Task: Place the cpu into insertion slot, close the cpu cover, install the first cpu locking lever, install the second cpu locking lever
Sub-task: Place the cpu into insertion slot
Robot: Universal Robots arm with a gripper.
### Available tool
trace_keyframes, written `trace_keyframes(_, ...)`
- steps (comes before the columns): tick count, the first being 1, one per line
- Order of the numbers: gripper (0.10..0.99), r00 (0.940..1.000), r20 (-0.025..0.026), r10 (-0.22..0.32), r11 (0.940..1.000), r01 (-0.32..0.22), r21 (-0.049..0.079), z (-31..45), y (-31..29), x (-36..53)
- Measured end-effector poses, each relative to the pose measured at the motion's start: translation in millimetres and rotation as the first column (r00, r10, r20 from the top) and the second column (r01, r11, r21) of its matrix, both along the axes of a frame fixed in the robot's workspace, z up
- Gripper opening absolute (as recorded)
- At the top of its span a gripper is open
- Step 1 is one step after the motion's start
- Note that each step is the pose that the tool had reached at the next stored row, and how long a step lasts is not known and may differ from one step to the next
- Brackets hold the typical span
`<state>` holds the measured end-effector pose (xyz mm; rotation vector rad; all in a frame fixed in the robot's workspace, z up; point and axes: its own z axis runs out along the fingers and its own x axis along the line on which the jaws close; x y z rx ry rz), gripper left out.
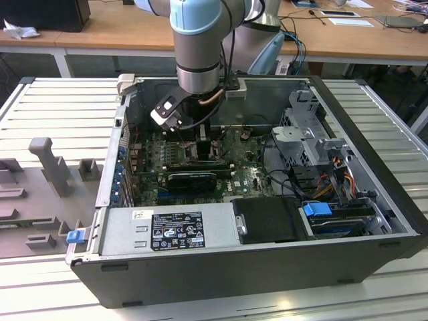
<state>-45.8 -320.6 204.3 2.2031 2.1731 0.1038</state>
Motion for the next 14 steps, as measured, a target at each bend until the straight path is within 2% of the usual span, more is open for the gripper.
trace_keyframes(3, 0.525, 1.0, -0.0001, 0.0, 1.0, 0.0, 0.0, -2.6, 0.5, 0.0)
trace_keyframes(9, 0.525, 1.0, 0.0001, 0.0, 1.0, 0.0, 0.0, -3.3, 0.5, 0.0)
trace_keyframes(10, 0.537, 1.0, 0.0001, 0.0, 1.0, 0.0, 0.0, -3.3, 0.5, 0.0)
trace_keyframes(11, 0.6, 1.0, -0.0002, 0.0, 1.0, 0.0, 0.0, -3.2, 0.6, 0.0)
trace_keyframes(14, 0.6, 1.0, -0.0001, 0.0, 1.0, 0.0, 0.0, -3.6, 2.6, 0.8)
